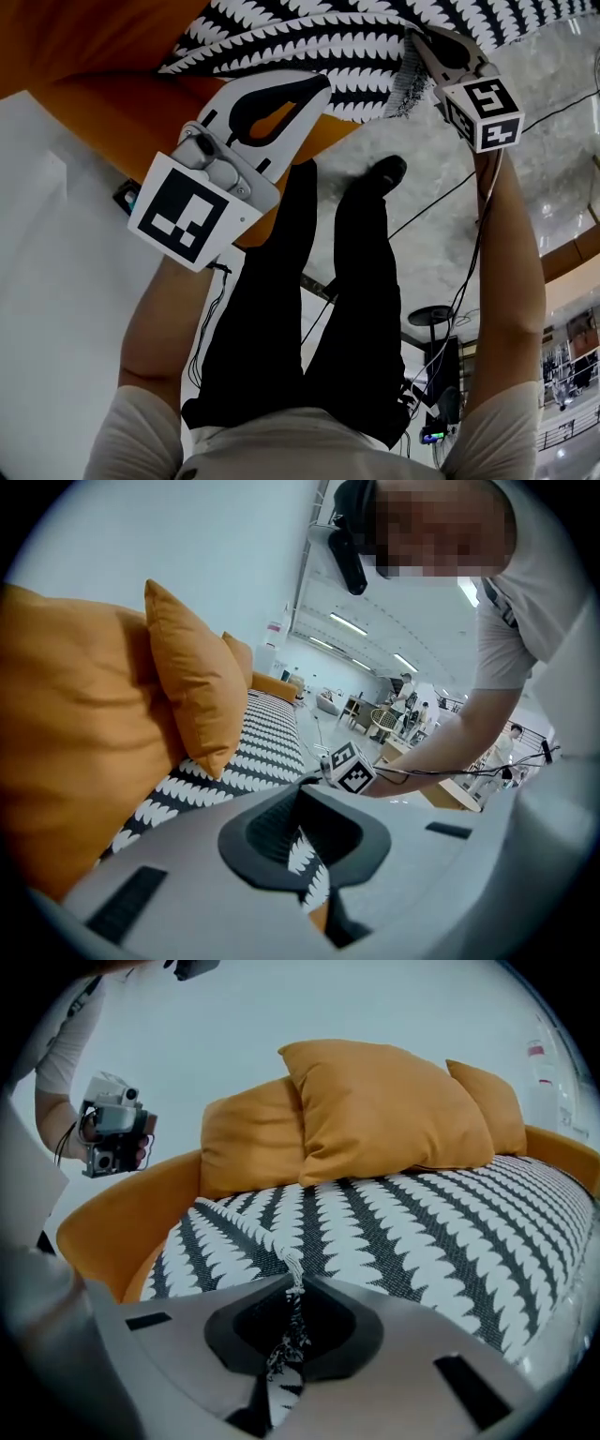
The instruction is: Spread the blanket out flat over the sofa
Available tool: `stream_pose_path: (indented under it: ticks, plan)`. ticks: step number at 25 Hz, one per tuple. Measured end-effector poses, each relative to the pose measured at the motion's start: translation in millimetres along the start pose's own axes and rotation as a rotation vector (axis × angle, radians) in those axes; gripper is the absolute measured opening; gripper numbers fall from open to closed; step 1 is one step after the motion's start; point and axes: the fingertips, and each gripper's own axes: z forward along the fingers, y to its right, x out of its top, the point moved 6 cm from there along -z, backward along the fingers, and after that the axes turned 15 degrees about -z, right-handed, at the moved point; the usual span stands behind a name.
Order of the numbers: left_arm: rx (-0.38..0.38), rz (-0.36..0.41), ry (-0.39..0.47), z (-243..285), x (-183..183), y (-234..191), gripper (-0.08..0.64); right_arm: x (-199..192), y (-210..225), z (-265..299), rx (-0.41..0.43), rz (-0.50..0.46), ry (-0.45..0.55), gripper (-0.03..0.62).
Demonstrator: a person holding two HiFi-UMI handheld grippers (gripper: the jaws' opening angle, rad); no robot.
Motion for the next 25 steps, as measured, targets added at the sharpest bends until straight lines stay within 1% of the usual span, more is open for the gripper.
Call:
stream_pose_path:
  ticks: [5,7,10,12,13,16,18,21,25]
  plan:
    - [0.024,-0.009,0.020,-12,-4,4,0.011,24,-11,-19,-0.010,-0.060,0.047,0.040]
    - [0.042,-0.014,0.025,-16,-6,6,0.011,35,-21,-29,0.000,-0.093,0.069,0.040]
    - [0.061,-0.028,0.035,-18,-4,18,0.010,48,-40,-48,0.034,-0.165,0.100,0.040]
    - [0.069,-0.043,0.037,-16,5,34,0.011,55,-49,-71,0.059,-0.203,0.099,0.040]
    - [0.072,-0.045,0.041,-16,13,42,0.010,59,-51,-84,0.070,-0.215,0.095,0.040]
    - [0.089,-0.044,0.055,-21,34,62,0.011,77,-59,-119,0.097,-0.255,0.121,0.039]
    - [0.104,-0.045,0.063,-26,41,68,0.011,82,-70,-134,0.122,-0.261,0.090,0.040]
    - [0.120,-0.029,0.074,-40,41,76,0.011,89,-97,-145,0.163,-0.281,0.092,0.038]
    - [0.133,-0.019,0.070,-64,21,92,0.011,96,-140,-149,0.224,-0.333,0.120,0.040]
